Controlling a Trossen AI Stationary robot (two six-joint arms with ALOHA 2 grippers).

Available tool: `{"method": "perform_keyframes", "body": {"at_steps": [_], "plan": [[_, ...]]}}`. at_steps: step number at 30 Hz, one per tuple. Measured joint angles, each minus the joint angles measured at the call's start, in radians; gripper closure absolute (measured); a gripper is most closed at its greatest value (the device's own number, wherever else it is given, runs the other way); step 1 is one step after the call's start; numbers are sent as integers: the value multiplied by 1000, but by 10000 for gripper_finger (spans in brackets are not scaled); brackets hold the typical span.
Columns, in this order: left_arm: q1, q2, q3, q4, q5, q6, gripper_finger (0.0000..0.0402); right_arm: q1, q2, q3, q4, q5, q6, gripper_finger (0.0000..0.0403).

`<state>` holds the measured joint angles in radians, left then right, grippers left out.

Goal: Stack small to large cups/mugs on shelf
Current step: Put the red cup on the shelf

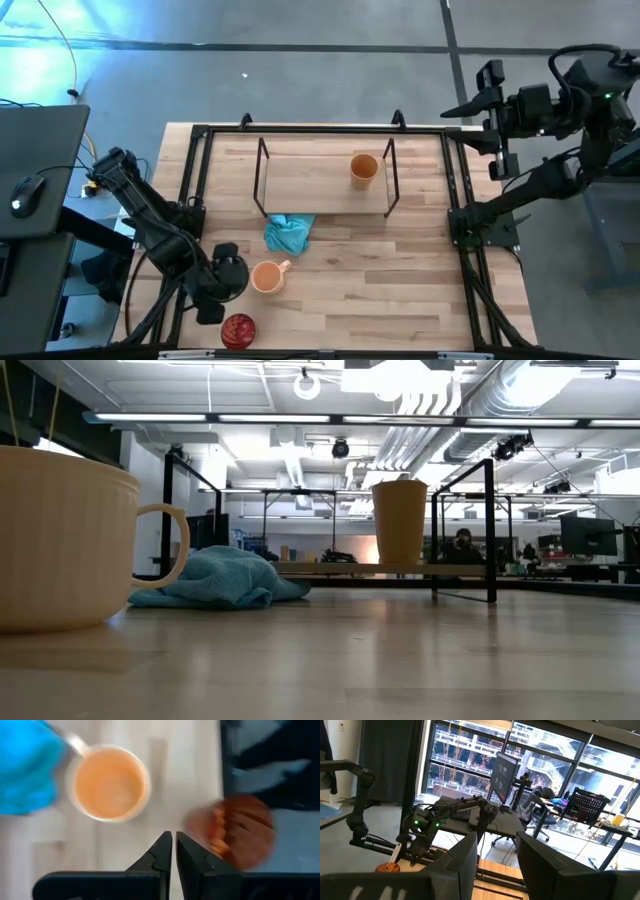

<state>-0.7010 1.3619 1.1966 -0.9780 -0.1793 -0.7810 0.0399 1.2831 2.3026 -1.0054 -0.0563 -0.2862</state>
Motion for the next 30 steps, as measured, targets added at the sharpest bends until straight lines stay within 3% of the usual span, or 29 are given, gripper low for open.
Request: {"method": "perform_keyframes", "body": {"at_steps": [6, 9, 24, 30], "plan": [[0, 5, 1, 12, -49, 58, 387, 0, 0, 0, 0, 0, -1, 273], [5, 5, 1, 8, -46, -27, 387, 0, 0, 0, 0, 0, -1, 273], [15, 5, 1, -64, 10, -32, 386, 0, 0, 0, 0, 1, 18, 273], [16, 5, 1, -70, 10, -37, 333, 0, 0, 0, 0, 1, 17, 273]]}}
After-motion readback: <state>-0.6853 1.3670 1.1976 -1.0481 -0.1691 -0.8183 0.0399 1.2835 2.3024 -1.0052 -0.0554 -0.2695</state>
